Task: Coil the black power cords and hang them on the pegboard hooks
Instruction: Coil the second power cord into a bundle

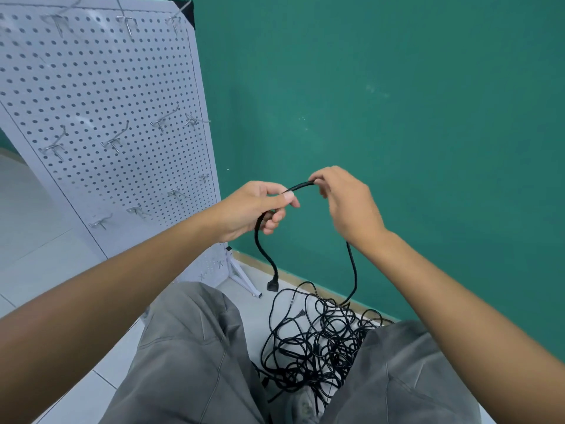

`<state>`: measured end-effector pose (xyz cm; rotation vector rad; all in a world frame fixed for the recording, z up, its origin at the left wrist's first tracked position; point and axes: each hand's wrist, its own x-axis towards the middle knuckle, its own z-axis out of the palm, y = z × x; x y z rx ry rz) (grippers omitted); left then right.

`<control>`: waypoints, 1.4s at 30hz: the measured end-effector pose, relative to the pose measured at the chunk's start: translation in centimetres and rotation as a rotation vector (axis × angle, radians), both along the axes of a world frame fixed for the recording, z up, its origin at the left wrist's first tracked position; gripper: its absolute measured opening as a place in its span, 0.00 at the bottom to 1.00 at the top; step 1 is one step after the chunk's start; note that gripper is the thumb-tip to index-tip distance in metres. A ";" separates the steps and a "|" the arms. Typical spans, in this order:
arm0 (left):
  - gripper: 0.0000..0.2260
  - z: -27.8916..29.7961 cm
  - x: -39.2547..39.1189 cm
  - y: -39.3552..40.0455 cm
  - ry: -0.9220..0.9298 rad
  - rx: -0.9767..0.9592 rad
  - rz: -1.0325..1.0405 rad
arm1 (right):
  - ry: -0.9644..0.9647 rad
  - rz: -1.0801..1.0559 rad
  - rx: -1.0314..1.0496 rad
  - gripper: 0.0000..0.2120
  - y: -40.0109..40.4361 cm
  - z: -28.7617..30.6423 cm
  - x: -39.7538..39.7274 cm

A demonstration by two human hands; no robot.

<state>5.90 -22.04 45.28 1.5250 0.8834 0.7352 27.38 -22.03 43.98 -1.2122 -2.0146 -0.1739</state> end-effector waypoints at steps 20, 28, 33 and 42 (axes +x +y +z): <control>0.09 -1.9 -2.5 -4.5 0.263 0.164 -0.123 | 1.014 -0.046 -0.596 0.11 -1.3 -2.0 0.6; 0.10 -1.3 0.2 -8.0 -0.183 0.157 0.251 | 1.182 0.159 -0.682 0.09 -6.0 0.4 -2.6; 0.13 -1.6 1.0 -11.6 -0.388 0.179 0.449 | 1.084 0.146 -0.703 0.05 -10.6 1.4 -4.6; 0.18 -1.1 -0.4 -18.6 -0.735 -0.032 0.313 | 0.888 0.132 -0.490 0.03 -16.3 2.9 -9.3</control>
